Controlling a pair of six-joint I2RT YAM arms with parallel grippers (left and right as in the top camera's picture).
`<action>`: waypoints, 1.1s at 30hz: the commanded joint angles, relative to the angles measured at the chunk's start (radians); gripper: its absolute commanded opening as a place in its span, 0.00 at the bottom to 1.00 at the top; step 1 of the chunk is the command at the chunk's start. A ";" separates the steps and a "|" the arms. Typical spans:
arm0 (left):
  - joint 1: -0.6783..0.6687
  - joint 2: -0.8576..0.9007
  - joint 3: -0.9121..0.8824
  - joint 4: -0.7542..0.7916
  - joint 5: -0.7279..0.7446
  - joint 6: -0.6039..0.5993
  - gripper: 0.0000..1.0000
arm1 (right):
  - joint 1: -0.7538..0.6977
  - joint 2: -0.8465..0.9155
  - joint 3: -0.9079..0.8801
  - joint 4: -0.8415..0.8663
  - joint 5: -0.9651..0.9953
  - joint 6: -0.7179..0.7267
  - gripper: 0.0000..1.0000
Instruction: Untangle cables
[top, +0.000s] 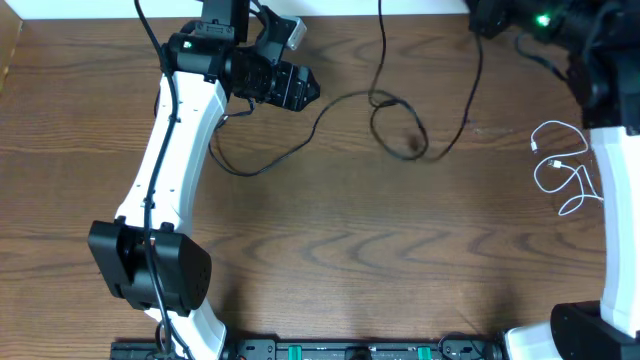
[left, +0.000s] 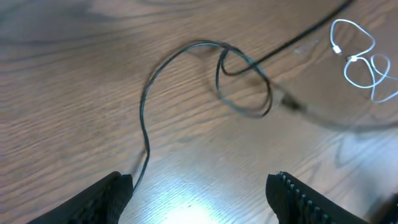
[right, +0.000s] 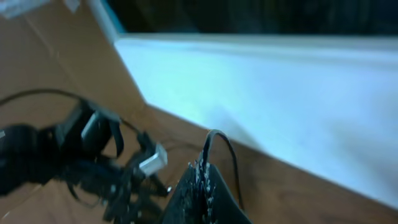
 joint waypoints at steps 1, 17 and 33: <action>0.000 -0.001 -0.005 -0.003 -0.028 -0.006 0.74 | 0.002 -0.013 0.071 0.006 0.076 0.054 0.01; 0.000 0.000 -0.023 -0.003 -0.054 -0.006 0.74 | 0.000 -0.031 0.219 0.272 0.356 0.371 0.01; 0.000 0.000 -0.026 -0.003 -0.054 -0.006 0.74 | -0.215 -0.031 0.216 -0.179 0.584 0.000 0.01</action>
